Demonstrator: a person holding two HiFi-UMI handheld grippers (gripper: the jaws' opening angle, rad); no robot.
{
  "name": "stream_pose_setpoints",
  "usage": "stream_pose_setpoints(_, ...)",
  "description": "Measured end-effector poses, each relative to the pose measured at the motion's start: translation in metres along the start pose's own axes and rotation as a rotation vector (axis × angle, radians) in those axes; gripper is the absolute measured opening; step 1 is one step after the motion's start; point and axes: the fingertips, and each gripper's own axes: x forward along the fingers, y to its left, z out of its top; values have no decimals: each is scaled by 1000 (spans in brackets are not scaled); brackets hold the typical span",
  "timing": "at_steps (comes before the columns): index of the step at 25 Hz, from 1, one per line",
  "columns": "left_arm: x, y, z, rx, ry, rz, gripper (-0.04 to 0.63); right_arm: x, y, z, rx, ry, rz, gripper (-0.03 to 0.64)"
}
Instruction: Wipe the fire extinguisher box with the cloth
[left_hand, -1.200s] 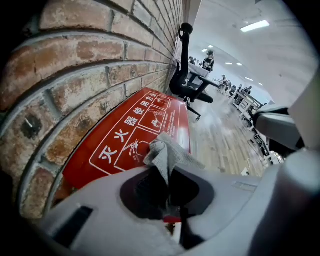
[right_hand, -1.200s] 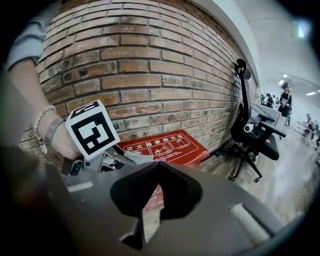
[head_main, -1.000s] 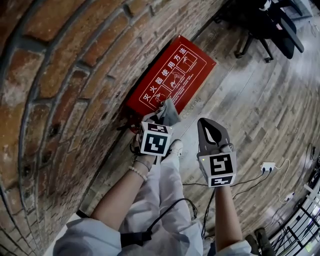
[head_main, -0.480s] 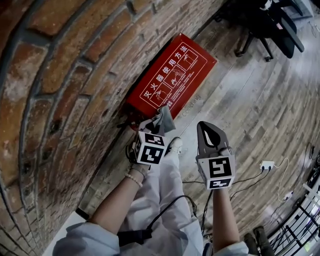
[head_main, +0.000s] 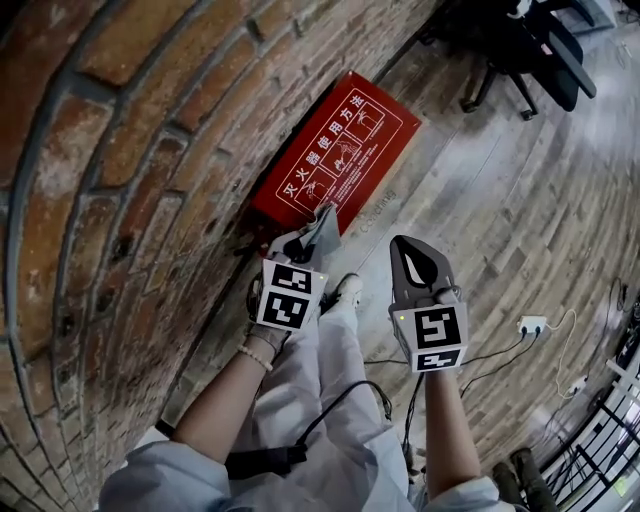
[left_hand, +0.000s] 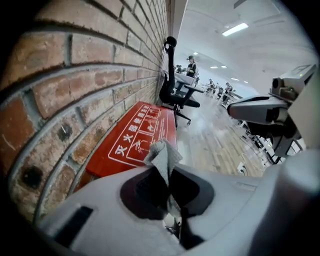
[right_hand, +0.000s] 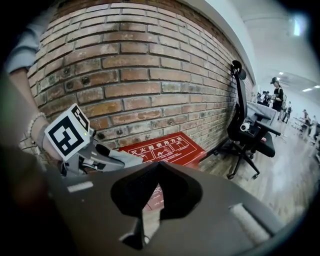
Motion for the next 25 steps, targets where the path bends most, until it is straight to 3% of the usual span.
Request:
stream_pose_setpoints(7,-56,-17,76,107,-152,-67,14,-32,-8,41,-14,-49,-29,11)
stream_pose_setpoints(15,-138,-40,176,301,-325,-108,14,-89,-30,108,-12,-135,-116,11)
stream_pose_setpoints(25,-237,-55,266,354,-532,-96,14,-151,-31,189,-54,-272,-168,11)
